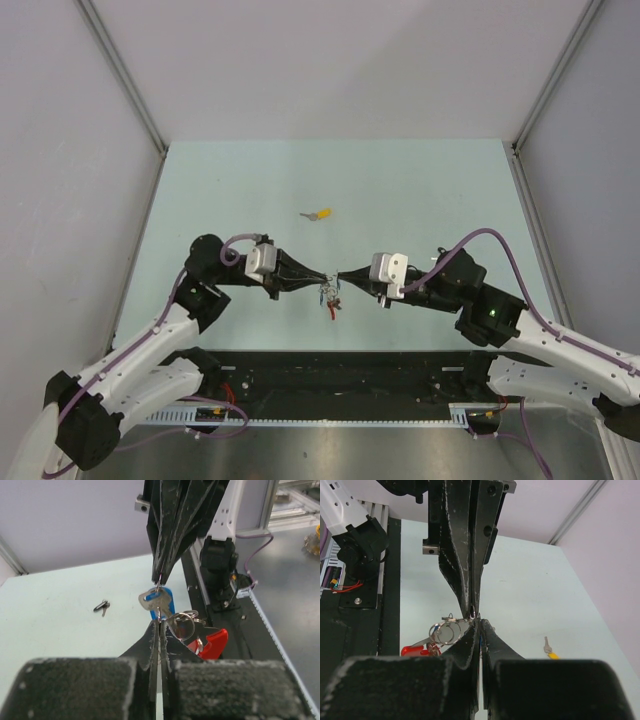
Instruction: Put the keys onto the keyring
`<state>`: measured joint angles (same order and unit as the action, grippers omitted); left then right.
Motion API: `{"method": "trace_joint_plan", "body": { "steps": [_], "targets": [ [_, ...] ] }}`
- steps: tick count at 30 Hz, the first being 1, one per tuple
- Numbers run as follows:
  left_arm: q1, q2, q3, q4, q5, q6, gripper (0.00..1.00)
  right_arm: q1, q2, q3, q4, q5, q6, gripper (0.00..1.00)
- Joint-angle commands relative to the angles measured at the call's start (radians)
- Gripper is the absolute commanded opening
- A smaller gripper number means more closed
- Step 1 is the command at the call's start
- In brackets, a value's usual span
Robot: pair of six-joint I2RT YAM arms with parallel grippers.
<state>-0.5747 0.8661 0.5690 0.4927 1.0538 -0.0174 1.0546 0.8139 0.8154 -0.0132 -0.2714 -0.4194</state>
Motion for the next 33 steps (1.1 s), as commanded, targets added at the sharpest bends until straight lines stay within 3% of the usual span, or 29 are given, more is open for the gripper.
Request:
{"method": "trace_joint_plan", "body": {
  "steps": [1,5,14,24,33],
  "targets": [
    [0.004,-0.013,0.094,-0.204,0.018,0.198,0.0,0.004,-0.012,-0.001,0.033,-0.035,-0.007,0.0],
    [0.004,-0.045,0.117,-0.362,-0.02,0.356,0.0,-0.002,-0.012,-0.001,-0.014,-0.069,-0.031,0.0],
    [0.004,-0.082,0.132,-0.444,-0.054,0.447,0.0,-0.038,0.03,-0.001,-0.036,-0.103,-0.067,0.0],
    [0.003,-0.118,0.118,-0.428,-0.055,0.447,0.0,-0.061,0.06,-0.001,-0.018,-0.103,-0.062,0.0],
    [0.004,-0.122,0.083,-0.319,-0.04,0.37,0.0,-0.067,0.048,-0.016,0.002,-0.123,-0.056,0.0]
  ]
}}
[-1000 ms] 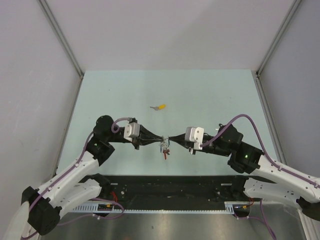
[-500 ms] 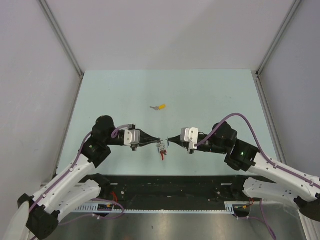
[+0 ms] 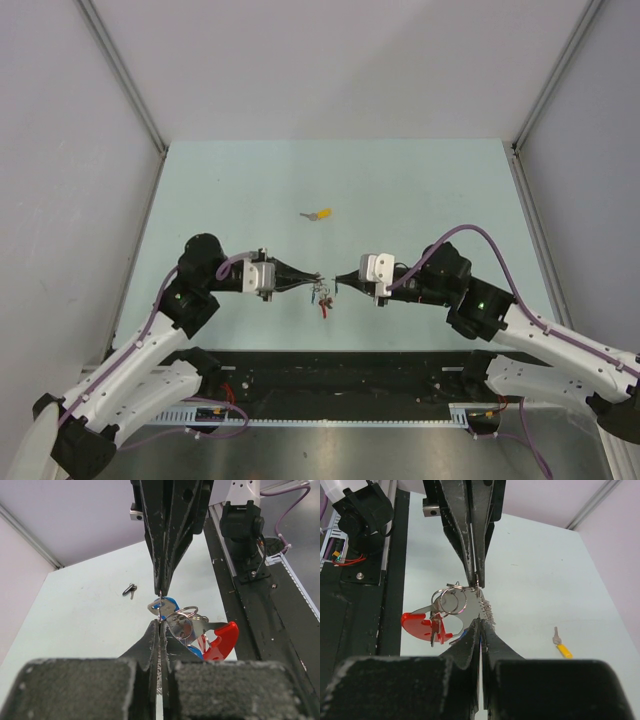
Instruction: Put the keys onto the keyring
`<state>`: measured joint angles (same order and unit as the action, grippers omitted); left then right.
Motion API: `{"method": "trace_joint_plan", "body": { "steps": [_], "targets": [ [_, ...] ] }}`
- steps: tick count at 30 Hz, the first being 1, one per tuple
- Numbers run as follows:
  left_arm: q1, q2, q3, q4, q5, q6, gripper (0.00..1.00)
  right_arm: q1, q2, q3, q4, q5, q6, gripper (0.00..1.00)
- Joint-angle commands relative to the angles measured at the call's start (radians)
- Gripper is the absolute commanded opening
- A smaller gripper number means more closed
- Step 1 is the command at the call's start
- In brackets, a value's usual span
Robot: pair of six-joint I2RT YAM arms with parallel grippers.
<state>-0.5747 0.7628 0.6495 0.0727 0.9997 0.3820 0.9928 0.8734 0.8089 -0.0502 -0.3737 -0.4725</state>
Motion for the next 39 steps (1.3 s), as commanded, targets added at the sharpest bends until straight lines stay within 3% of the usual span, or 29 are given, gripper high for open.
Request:
{"method": "trace_joint_plan", "body": {
  "steps": [1,19,39],
  "targets": [
    [0.004,-0.016,0.002,0.108,0.016,-0.04,0.0,-0.005,-0.014,-0.013,0.039,-0.024,-0.003,0.0],
    [0.004,0.004,-0.044,0.278,0.047,-0.167,0.0,-0.017,-0.07,-0.07,0.171,-0.021,0.034,0.0],
    [0.004,0.018,-0.044,0.302,0.082,-0.195,0.0,-0.019,-0.063,-0.08,0.211,-0.076,0.048,0.0]
  ]
}}
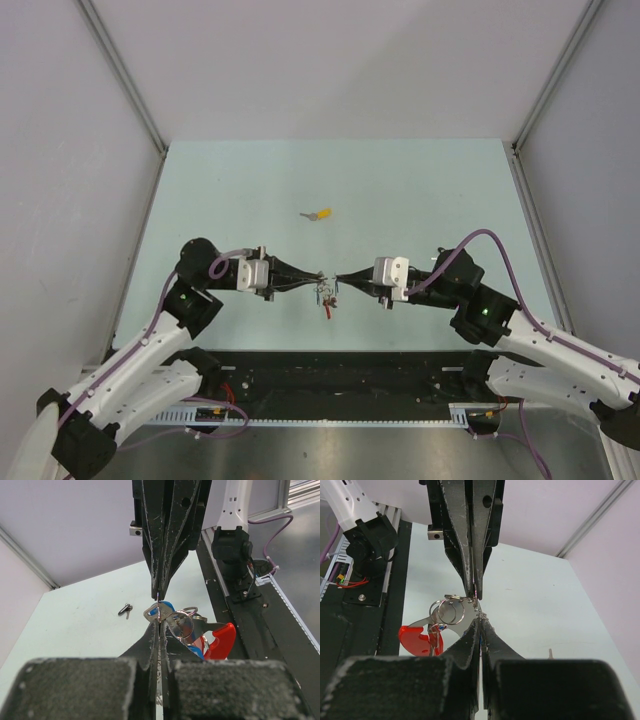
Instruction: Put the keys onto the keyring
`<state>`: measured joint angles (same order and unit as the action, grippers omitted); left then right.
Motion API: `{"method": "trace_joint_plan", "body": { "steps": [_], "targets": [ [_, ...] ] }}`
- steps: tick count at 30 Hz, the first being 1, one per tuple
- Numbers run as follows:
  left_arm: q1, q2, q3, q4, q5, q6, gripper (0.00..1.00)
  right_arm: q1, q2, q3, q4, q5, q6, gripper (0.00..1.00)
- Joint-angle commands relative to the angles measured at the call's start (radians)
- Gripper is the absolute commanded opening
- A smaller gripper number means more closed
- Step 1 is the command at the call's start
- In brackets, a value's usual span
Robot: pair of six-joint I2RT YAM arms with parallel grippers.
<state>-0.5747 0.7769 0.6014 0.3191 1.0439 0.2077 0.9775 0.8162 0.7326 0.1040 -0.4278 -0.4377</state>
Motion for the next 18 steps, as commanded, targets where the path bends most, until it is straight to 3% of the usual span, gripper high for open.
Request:
{"method": "trace_joint_plan", "body": {
  "steps": [1,18],
  "targets": [
    [0.004,0.007,0.003,0.055,0.041,-0.022,0.0,-0.003,-0.006,-0.004,0.056,-0.023,0.011,0.0],
    [0.007,0.021,0.006,0.052,0.146,-0.011,0.0,-0.007,-0.009,-0.002,0.039,-0.117,0.005,0.0]
  ]
}}
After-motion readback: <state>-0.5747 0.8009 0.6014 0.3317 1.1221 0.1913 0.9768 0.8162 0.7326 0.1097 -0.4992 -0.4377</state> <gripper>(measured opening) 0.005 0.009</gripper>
